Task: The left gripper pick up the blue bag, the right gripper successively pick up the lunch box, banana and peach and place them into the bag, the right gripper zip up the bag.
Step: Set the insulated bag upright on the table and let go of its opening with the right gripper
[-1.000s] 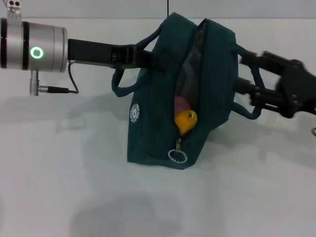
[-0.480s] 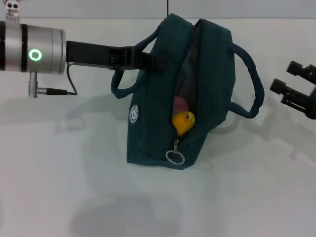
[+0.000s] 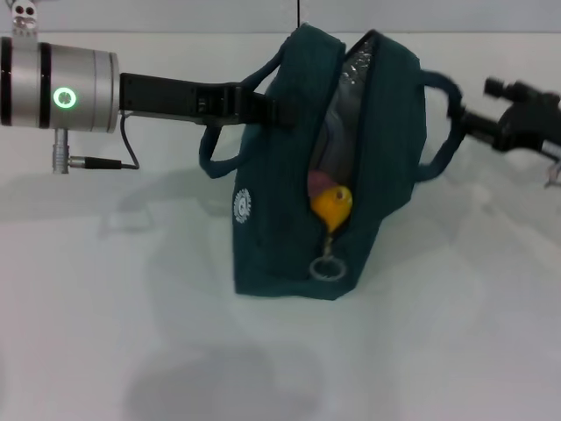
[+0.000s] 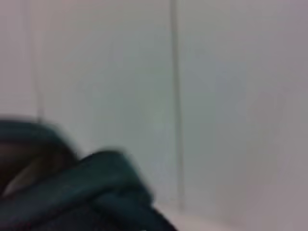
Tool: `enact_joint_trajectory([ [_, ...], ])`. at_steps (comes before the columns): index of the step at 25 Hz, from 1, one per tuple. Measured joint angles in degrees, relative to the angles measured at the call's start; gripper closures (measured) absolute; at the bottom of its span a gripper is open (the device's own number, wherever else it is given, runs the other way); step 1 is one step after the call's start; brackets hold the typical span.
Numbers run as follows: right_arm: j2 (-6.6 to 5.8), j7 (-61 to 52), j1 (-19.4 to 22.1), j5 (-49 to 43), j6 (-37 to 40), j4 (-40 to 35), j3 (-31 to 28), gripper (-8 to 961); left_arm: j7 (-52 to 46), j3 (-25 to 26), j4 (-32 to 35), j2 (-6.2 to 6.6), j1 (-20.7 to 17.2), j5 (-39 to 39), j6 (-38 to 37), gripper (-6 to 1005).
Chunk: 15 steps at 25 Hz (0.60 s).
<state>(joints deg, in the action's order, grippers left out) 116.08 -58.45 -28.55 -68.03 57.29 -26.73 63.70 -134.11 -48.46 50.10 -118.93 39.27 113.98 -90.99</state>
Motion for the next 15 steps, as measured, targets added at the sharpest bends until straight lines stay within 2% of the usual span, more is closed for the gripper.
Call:
enact_joint_trajectory([
  [3,0.14,8.4,1.3,11.3,2.2,0.0,0.1,226,-0.2,0.0,-0.3,0.08,-0.2,-0.7,-0.6,947],
  [6,0.03,13.6,3.6,20.2,11.9,-0.3,0.7,227,-0.4,0.1,-2.2,0.92,-0.6,-3.7,-2.6,947],
  [10,-0.47,13.6,5.2,21.7,24.1,-1.7,0.9,227,-0.8,0.1,-5.3,2.31,-0.9,-8.3,-5.5,947],
  [15,-0.47,12.0,7.9,22.0,30.9,-6.6,0.8,227,-1.7,0.1,-6.7,3.09,-1.0,-13.5,-8.0,947],
])
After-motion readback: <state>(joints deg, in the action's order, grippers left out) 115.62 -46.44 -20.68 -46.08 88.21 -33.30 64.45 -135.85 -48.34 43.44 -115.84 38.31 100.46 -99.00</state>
